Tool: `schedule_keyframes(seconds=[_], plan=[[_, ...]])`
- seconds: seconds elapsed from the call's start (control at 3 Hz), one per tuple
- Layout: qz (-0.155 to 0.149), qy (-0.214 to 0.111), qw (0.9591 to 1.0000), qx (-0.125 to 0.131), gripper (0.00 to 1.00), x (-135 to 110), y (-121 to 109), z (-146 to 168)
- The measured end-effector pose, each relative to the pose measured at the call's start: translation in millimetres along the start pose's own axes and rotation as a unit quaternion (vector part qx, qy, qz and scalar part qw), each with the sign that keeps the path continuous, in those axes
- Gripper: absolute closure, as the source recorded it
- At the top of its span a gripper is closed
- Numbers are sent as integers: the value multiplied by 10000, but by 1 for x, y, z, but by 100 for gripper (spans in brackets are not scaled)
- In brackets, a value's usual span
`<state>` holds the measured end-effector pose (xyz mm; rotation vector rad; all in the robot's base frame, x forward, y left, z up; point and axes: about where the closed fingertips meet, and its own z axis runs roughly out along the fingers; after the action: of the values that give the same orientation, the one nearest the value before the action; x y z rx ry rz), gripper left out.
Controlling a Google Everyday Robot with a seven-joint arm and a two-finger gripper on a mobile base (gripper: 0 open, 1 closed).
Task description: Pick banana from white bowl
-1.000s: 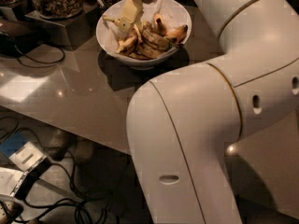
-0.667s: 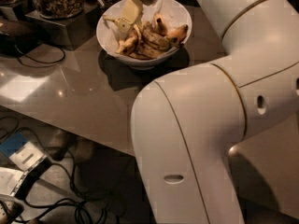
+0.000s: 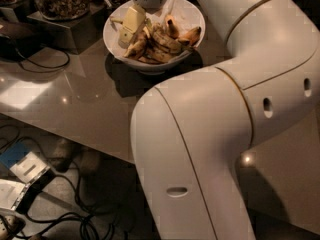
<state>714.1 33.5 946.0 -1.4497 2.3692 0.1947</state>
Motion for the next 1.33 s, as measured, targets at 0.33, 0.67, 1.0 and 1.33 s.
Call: schedule_keyframes(seconds=[0.33,0.67,1.0,1.33], plan=[[30,56,9999,81,0,-3,3,-1],[-7,-29,10000,2,0,-4,5,1],[-95,31,9998,-195,0,-7,13,16],[-98,55,9996,-274,0,-8,14,22]])
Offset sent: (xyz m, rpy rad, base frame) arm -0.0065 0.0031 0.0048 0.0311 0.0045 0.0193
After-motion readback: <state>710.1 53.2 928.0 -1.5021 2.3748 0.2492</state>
